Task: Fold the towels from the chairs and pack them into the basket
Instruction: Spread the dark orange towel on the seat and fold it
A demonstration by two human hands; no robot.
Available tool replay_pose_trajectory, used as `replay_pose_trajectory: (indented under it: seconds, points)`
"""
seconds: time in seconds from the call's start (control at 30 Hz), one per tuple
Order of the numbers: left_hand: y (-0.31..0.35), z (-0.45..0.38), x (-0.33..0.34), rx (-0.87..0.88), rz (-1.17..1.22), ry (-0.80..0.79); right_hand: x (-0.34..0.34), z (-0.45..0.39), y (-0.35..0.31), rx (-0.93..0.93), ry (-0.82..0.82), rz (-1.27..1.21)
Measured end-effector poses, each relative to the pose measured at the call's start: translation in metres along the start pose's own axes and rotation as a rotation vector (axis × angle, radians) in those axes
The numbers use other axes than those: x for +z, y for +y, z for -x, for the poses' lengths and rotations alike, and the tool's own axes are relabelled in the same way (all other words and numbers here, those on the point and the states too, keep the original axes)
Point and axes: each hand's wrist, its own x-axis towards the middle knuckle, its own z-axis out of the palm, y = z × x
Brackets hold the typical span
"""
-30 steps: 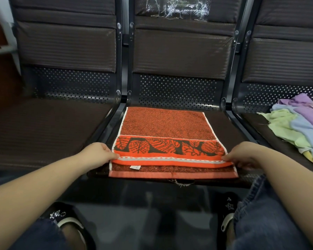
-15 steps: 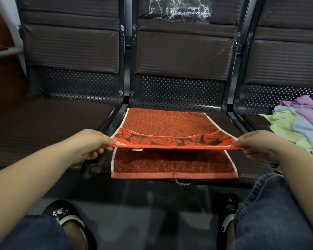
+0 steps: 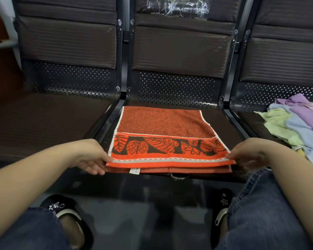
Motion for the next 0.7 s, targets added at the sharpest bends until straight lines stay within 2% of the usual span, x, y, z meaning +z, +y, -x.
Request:
replay_pose_trajectory:
  seconds: [0.2,0.37,0.5,0.6,0.67,0.7]
  points:
    - [0.002,0.004,0.001,0.096,0.068,0.095,0.002,-0.003,0.0,0.027,-0.134,-0.204]
    - [0.003,0.005,0.005,0.055,0.327,0.013,0.003,-0.001,0.001,0.041,-0.162,-0.259]
    - [-0.001,0.004,0.011,-0.003,0.199,-0.032,0.002,0.0,-0.001,0.063,-0.196,-0.383]
    - [0.002,0.001,0.012,0.103,0.108,0.112,0.002,0.0,-0.001,0.084,-0.199,-0.338]
    - [0.005,-0.001,0.01,0.144,0.166,0.189,0.001,0.001,0.0,0.087,-0.208,-0.282]
    - [0.005,-0.001,0.009,0.133,0.233,0.178,0.0,0.001,0.0,0.085,-0.208,-0.258]
